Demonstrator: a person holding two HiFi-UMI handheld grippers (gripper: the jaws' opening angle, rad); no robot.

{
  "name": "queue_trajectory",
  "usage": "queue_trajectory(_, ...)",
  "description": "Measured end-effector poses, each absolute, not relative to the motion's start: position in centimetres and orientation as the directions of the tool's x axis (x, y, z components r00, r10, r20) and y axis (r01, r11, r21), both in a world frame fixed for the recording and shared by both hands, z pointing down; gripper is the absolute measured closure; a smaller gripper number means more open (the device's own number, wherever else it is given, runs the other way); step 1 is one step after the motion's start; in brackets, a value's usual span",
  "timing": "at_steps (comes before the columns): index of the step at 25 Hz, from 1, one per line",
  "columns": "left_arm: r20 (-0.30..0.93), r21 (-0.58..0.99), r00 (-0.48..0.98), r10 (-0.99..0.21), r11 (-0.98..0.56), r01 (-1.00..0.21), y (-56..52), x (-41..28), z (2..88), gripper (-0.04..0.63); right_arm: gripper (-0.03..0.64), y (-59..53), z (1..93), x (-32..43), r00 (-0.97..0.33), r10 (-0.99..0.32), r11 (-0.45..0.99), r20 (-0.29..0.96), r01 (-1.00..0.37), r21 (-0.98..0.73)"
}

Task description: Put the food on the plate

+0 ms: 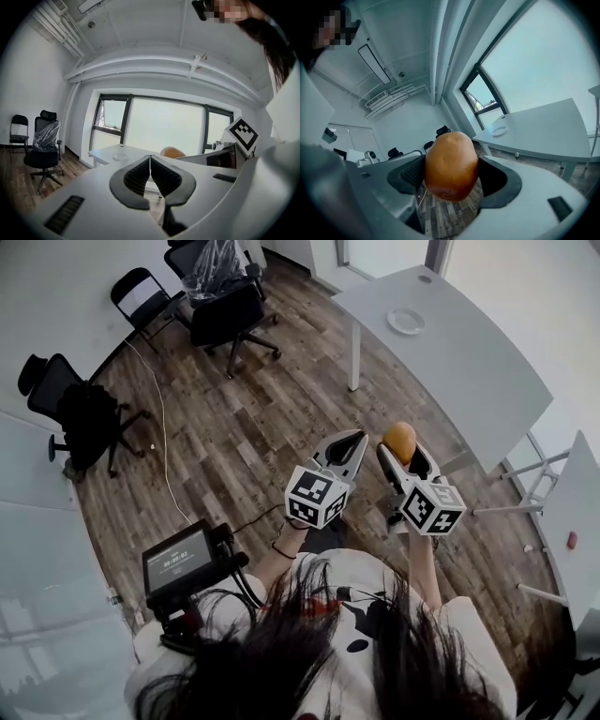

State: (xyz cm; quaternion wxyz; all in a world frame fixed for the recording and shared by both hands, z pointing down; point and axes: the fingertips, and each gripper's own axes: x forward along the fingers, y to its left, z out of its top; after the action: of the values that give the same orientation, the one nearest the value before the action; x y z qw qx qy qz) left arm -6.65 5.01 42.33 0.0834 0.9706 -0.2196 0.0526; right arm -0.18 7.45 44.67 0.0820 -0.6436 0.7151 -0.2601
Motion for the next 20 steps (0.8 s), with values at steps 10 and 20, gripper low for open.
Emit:
queue_trajectory(10, 0.127, 0.170, 0.913, -0.388, -0.898, -0.405, -7.3, -7.5, 42.1, 0.589, 0.259, -3.8, 44.3, -0.5, -0.116, -0.963, -0.011, 0.243, -0.885, -0.465)
queue_trajectory(20, 0.158, 0.227, 0.930, -0.331, -0.905, -0.361, -12.0, -3.9, 43.9, 0.589, 0.259, -7.1, 46.2, 2.7, -0.069, -0.952, -0.085, 0.298, -0.877, -0.473)
